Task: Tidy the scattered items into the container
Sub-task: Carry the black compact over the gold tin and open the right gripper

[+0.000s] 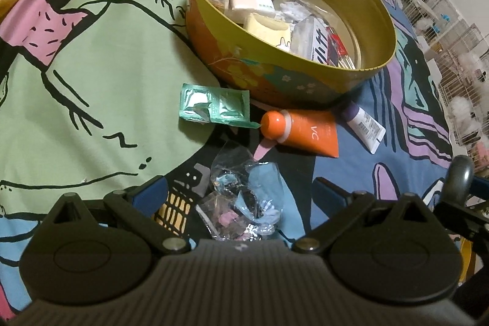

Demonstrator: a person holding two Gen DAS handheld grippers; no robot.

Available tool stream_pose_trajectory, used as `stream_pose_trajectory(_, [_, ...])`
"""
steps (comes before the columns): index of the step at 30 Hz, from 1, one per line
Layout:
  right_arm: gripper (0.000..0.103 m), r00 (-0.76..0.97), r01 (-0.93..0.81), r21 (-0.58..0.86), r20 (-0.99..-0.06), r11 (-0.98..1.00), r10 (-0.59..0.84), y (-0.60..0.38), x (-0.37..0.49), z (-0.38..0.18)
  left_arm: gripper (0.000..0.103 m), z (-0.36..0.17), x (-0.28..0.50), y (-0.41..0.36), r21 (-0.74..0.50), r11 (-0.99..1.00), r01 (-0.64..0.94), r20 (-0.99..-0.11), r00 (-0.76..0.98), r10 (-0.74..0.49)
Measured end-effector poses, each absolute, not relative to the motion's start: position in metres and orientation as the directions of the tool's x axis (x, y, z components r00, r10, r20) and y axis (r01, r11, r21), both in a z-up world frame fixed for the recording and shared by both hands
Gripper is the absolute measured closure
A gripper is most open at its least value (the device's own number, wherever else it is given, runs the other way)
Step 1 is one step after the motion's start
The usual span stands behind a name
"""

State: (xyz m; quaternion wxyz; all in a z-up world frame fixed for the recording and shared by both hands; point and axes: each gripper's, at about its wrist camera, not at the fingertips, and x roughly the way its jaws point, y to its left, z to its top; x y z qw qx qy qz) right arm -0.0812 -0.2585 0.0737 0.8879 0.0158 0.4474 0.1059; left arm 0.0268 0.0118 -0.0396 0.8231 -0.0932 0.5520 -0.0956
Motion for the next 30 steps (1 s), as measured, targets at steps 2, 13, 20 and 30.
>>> stream_pose_trajectory(2, [0.044,0.58,-0.18,0.118,-0.789,0.977,0.202,-0.258,-0.081,0.079,0.0,-0.04,0.027,0.012,-0.261,0.964,0.056,-0.89,0.373,-0.263])
stream_pose_trajectory(13, [0.044,0.617,-0.213,0.113,-0.754,0.97,0.224,-0.252,-0.073,0.116,0.0,-0.035,0.026,0.013,-0.306,0.951,0.054,-0.873,0.383,-0.303])
stream_pose_trajectory(20, [0.044,0.626,-0.234,0.108,-0.743,0.966,0.235,-0.245,-0.066,0.131,0.0,-0.034,0.025,0.011,-0.313,0.947,0.068,-0.869,0.382,-0.314])
stream_pose_trajectory(30, [0.044,0.638,-0.251,0.091,-0.733,0.964,0.235,-0.243,-0.054,0.146,0.0,-0.035,0.024,0.009,-0.308,0.949,0.072,-0.873,0.376,-0.312])
